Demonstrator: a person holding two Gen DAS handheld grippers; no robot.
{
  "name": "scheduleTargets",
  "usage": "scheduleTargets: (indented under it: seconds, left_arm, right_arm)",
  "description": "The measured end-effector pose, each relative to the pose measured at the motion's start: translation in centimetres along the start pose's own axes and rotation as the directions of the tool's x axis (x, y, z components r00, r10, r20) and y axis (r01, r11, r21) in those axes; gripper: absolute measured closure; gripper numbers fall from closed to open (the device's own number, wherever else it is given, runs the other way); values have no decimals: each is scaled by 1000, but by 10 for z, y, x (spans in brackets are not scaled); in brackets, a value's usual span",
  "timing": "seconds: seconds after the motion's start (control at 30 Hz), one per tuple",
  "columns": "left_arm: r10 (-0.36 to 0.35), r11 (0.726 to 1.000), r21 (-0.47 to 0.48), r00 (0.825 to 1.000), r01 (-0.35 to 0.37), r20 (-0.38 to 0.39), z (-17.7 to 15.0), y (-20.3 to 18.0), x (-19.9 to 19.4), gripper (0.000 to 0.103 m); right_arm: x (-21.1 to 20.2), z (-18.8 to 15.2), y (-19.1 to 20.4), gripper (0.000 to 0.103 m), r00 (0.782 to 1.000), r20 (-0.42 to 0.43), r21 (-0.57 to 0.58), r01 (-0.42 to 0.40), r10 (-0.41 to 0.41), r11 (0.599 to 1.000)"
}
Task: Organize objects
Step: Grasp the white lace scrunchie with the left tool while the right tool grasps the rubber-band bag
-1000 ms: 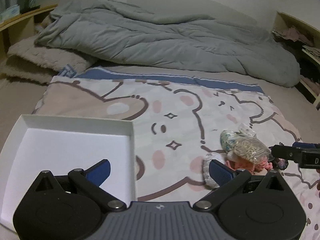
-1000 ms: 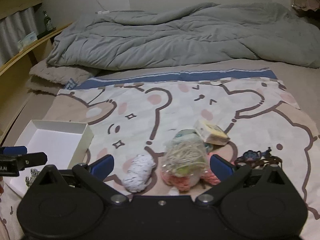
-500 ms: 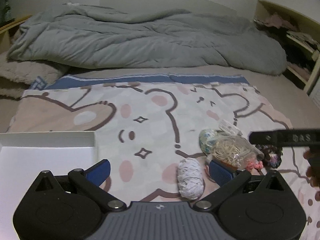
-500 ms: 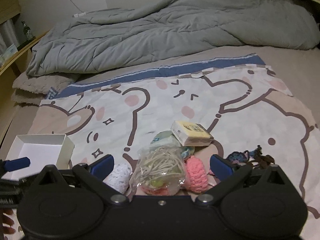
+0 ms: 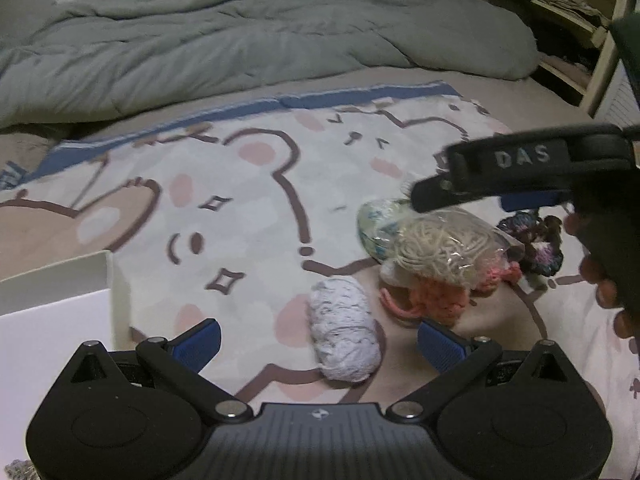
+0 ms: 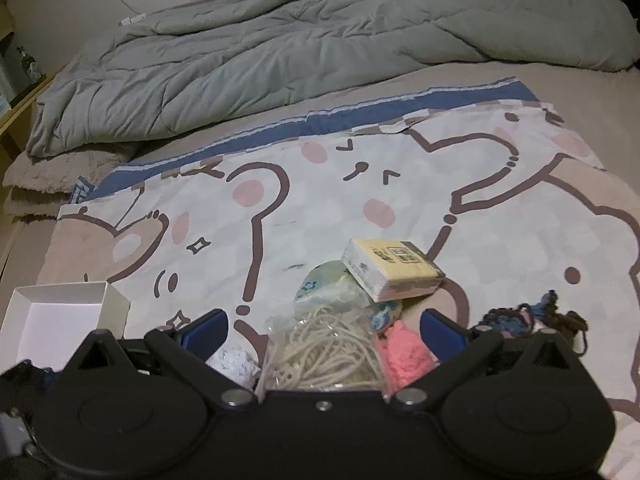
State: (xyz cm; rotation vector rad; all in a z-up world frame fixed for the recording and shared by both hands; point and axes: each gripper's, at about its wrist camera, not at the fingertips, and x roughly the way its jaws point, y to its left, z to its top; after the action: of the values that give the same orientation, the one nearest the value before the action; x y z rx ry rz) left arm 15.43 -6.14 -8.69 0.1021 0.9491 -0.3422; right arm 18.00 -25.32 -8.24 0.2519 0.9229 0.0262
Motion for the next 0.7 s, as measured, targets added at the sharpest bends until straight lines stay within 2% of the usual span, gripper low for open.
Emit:
scheduleTargets:
  seconds: [0.17,0.37,0.53,0.57,0.63,0.67,0.7]
  left_arm:
    - [-52,999,-10,998,51,-38,3,0,19,2]
    - [-98,994,-62,989,92,-114,5,2,45,18]
    - [-130,985,-132,981,111,-146,5,7,61,24]
    - [-136,983,-144,979,115,-149,5,7,63,24]
    - [-139,982,-148,978,116,-155,4,7,67,26]
    - [-137,983,-144,978,114,-158,4,6,69,28]
    - [-134,984,-141,978,112,-161,4,6,71,32]
  right_arm:
    - [15,4,8,0,999,-40,-32,-12,11,999]
    - [34,4,16,2,994,-105,-60,4,-10,998]
    - [49,-2,12,11,986,-160,-84,27,-41,996]
    - [51,-3,11,16,985,-165,-83,33,-46,996]
    - [52,-4,10,19,985,-161,-90,40,-54,995]
    - [51,-4,10,22,986,-161,-98,36,-51,995]
    - [51,-4,11,30,986,-162,-110,31,-49,993]
